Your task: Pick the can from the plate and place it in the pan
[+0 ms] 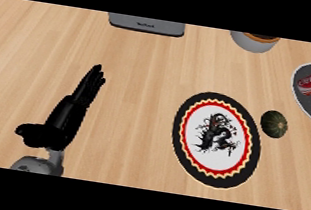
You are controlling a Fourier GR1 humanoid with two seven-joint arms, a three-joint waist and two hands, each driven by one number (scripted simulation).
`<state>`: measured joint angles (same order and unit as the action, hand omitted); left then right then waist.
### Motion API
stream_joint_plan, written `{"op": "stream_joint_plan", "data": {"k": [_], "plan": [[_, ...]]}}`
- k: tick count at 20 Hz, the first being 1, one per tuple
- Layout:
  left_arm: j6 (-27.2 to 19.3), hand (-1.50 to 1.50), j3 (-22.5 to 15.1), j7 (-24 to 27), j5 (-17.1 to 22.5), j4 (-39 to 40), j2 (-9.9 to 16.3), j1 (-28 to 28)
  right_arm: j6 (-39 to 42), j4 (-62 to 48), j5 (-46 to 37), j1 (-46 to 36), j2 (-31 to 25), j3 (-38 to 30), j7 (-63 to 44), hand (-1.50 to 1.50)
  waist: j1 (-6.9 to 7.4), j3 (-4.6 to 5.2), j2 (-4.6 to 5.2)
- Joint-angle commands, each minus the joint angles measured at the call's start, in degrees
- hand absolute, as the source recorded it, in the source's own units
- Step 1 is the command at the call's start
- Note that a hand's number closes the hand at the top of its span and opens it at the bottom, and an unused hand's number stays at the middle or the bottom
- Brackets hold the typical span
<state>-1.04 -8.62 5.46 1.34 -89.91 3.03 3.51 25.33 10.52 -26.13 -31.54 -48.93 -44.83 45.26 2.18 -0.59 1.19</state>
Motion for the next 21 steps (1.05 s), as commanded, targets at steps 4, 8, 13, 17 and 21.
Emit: {"op": "stream_joint_plan", "data": {"k": [4,8,13,17,21], "plan": [[-0.3,0.00,-1.0,1.7,-1.1,-0.9,-0.3,-2.0,7.3,1.0,-0.4,4.2,-0.6,1.8,9.2,-1.50,-0.10,0.02,-0.23],[0.3,0.00,0.2,0.3,0.0,-1.0,0.3,-0.7,4.3,1.1,-0.5,3.9,-0.1,2.5,8.3,-1.50,0.41,-0.05,-0.04],[-1.5,0.00,-1.8,0.5,-1.8,-0.1,-1.9,-1.2,3.3,0.9,-0.4,3.5,-0.5,3.2,7.4,-1.50,0.22,0.03,-0.13],[-0.1,0.00,-0.5,0.6,-0.7,-0.1,-0.5,-1.6,1.9,1.1,-0.4,5.2,1.0,3.9,10.5,-1.50,-0.03,0.06,-0.24],[0.6,0.00,-0.1,2.5,-0.5,0.8,-0.1,-1.7,-2.5,2.4,-0.9,4.9,-0.1,4.7,11.4,-1.50,-0.07,0.12,-0.18]]}}
